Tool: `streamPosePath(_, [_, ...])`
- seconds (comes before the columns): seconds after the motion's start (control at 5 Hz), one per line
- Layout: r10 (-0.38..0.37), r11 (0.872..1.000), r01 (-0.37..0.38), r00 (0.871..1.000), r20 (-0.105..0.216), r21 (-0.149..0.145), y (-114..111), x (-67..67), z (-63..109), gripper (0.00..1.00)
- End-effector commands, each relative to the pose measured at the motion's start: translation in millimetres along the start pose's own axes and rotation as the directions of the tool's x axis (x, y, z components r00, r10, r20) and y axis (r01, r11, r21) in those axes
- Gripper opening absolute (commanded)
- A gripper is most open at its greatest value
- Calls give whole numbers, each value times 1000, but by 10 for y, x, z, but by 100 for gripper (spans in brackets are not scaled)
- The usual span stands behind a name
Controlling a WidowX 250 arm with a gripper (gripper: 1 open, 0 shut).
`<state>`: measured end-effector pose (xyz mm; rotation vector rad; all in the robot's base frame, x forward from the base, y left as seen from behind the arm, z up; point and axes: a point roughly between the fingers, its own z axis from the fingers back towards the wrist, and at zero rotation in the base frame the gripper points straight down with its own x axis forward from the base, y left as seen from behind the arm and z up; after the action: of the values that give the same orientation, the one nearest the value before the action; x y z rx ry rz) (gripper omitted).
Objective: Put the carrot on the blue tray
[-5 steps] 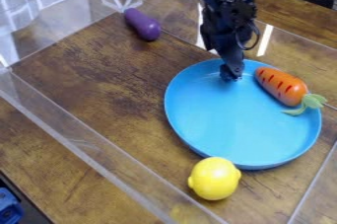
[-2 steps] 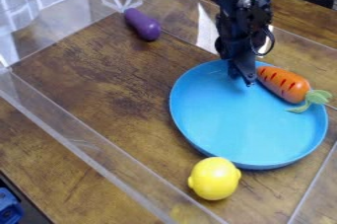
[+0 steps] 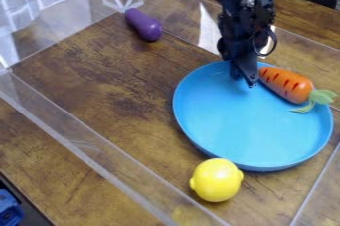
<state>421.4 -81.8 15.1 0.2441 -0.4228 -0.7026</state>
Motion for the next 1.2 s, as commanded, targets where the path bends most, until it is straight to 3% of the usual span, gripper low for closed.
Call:
streamPosePath(0.0, [-18,999,12,994,-108,-48,-142,-270,-188,0])
streamPosePath(0.4, [-34,999,30,993,-114,-37,-182,-157,-141,0])
streamPosePath(1.0, [112,993,-106,975,-191,43,-157,-253,27,0])
